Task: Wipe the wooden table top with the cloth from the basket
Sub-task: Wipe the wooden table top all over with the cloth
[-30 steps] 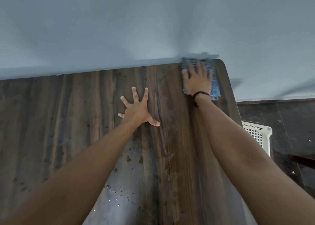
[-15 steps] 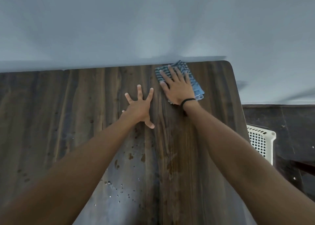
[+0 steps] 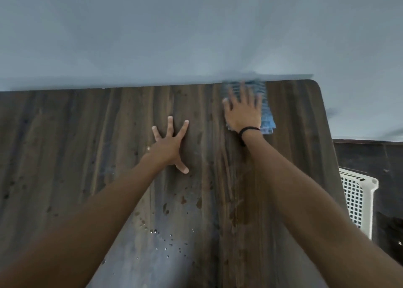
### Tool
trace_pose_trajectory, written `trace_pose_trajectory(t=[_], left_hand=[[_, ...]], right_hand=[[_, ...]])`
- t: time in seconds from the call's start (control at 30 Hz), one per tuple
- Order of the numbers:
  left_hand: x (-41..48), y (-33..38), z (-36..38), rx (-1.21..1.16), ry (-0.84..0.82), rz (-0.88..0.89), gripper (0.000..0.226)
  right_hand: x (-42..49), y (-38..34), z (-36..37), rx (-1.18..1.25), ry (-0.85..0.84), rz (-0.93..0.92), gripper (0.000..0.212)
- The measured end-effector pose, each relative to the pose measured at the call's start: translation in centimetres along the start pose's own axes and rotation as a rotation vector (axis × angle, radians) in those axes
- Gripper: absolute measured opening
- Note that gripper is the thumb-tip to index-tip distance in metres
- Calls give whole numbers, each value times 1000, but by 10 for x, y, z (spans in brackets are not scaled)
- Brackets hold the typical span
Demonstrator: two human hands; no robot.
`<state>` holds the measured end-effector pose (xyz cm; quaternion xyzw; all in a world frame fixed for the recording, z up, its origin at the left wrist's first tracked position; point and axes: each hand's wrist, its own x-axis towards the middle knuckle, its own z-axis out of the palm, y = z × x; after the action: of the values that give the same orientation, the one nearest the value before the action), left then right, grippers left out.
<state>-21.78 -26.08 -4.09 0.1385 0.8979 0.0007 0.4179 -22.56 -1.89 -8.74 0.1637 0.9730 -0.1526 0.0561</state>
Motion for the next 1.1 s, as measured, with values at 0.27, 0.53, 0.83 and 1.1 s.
trace_pose_trajectory(t=[0.27, 0.53, 0.83, 1.1], left_hand=[[-3, -3, 1, -30, 49, 22, 156], [-3, -6, 4, -22, 78, 22, 157], [-7, -4, 1, -46, 85, 40, 155], [-7, -1, 0, -41, 64, 25, 154]], right_hand=[[24, -15, -8, -49, -88, -180, 56], [-12, -9, -4, -37, -57, -189, 56], [-38, 8, -3, -87, -73, -166, 56], [-87, 23, -1, -34, -10, 25, 57]])
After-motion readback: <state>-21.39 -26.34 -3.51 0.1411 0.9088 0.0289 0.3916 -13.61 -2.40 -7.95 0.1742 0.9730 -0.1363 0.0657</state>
